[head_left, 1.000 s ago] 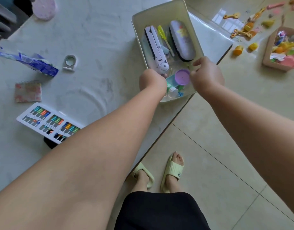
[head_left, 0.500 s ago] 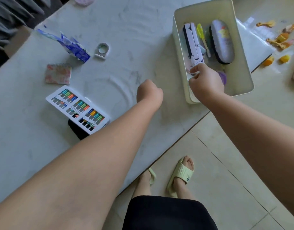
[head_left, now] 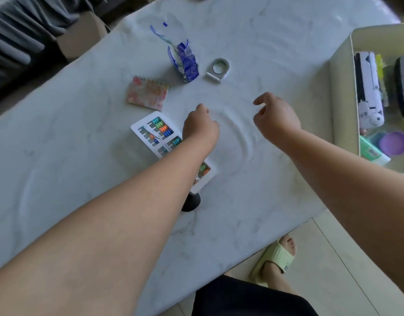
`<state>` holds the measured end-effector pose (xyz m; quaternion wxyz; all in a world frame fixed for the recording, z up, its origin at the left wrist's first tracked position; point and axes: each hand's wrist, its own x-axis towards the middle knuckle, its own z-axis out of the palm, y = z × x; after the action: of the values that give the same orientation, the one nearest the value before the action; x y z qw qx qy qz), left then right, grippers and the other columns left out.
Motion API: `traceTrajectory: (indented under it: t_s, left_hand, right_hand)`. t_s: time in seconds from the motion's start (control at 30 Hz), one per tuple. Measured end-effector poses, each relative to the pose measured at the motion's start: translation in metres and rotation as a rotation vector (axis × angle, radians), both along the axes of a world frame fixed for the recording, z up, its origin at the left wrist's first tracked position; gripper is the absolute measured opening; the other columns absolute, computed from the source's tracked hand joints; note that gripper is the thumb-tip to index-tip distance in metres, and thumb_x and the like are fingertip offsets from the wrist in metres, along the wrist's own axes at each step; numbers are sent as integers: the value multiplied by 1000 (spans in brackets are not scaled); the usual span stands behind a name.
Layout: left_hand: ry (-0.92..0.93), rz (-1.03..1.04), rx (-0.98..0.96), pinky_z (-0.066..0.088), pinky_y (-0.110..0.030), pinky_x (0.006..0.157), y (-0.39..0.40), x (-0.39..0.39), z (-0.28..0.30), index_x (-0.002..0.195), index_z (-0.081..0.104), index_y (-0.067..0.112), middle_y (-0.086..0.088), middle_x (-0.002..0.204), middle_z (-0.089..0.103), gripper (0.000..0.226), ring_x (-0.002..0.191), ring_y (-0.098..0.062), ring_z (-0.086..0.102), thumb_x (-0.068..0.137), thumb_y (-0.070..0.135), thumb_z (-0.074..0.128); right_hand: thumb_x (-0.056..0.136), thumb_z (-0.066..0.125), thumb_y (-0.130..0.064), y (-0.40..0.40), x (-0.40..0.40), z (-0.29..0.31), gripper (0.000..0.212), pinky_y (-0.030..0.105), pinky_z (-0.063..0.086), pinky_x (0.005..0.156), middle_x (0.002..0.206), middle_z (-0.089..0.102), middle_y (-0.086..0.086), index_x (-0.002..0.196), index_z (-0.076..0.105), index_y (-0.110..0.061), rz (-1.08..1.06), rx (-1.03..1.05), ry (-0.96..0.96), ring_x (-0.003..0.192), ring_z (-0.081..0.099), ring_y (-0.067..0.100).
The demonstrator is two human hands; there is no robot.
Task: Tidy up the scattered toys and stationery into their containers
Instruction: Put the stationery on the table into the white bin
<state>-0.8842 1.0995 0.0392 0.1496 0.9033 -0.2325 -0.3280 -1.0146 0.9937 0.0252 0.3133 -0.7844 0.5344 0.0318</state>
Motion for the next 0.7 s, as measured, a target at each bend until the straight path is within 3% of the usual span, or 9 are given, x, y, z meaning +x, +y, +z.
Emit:
traceTrajectory:
  t_s: [0.2,0.37,0.47,0.57,0.7]
  left_hand:
    - [-36,-301,30,44,-39,93,-23,58,-21,148,27,19,-17,141,39,58,123,-34,48,94,17,49]
    - [-49,-436,87,38,-41,103,-56,86,-46,153,10,29,-19,151,24,72,133,-34,39,95,13,48]
    - [-102,-505,103,36,-41,105,-72,96,-56,154,9,27,-20,151,24,72,135,-34,37,94,7,43]
    - [-122,-534,100,42,-43,99,-82,104,-65,149,17,20,-21,141,36,65,127,-36,45,92,3,43]
    - [-196,-558,30,44,-42,79,-84,108,-75,133,31,11,-20,125,51,41,112,-36,55,95,4,45]
  right_hand:
    - [85,46,-10,-21,68,-24,65,32,43,83,126,53,10,145,33,-28,132,31,34,111,54,31]
    - [87,46,-5,-49,111,-47,78,38,48,89,127,49,12,151,14,-36,222,27,127,107,56,36]
    - [85,43,-2,-57,126,-60,76,37,49,80,123,46,14,146,21,-43,252,-18,128,99,56,39]
    - [86,42,-6,-61,128,-72,68,35,45,81,123,45,13,141,32,-45,241,-33,155,102,55,37]
    - [86,50,-18,-53,116,-81,33,35,43,76,114,57,13,118,51,-26,31,-78,51,100,57,35]
